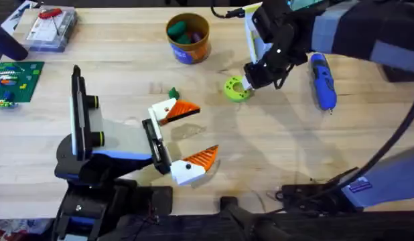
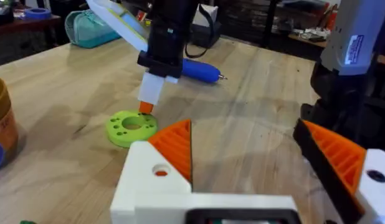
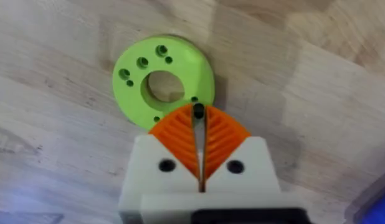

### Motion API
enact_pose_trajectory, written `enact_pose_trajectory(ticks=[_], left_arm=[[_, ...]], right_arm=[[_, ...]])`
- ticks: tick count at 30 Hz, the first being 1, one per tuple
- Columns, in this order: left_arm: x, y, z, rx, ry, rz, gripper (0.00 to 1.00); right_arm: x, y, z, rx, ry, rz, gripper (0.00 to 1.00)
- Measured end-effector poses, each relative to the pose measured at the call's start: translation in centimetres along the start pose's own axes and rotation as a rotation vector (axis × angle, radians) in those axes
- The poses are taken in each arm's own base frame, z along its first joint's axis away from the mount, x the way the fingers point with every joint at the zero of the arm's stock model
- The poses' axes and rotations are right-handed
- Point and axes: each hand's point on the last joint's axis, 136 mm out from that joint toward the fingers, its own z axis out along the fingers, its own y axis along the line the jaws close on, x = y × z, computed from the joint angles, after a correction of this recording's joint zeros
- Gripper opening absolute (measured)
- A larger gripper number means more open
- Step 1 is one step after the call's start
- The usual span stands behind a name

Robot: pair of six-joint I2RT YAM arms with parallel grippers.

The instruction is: Pick up the gripper from the table and insert it into the empty holder that is missing its gripper. Then pick up a screw, insert it into the mounting hole, and use the screwdriver to tighten it. Finally, clean up the table by picking up the vegetable and placing it into the bucket.

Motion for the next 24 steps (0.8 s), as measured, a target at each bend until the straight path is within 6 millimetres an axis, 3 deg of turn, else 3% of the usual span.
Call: enact_pose_trajectory(ticks=[24], left_arm=[[0.01,0.0,0.0,0.0,0.0,0.0,0.992]], right_arm=[[0.54,-0.03,-0.01,0.001,0.022,0.0,0.004]])
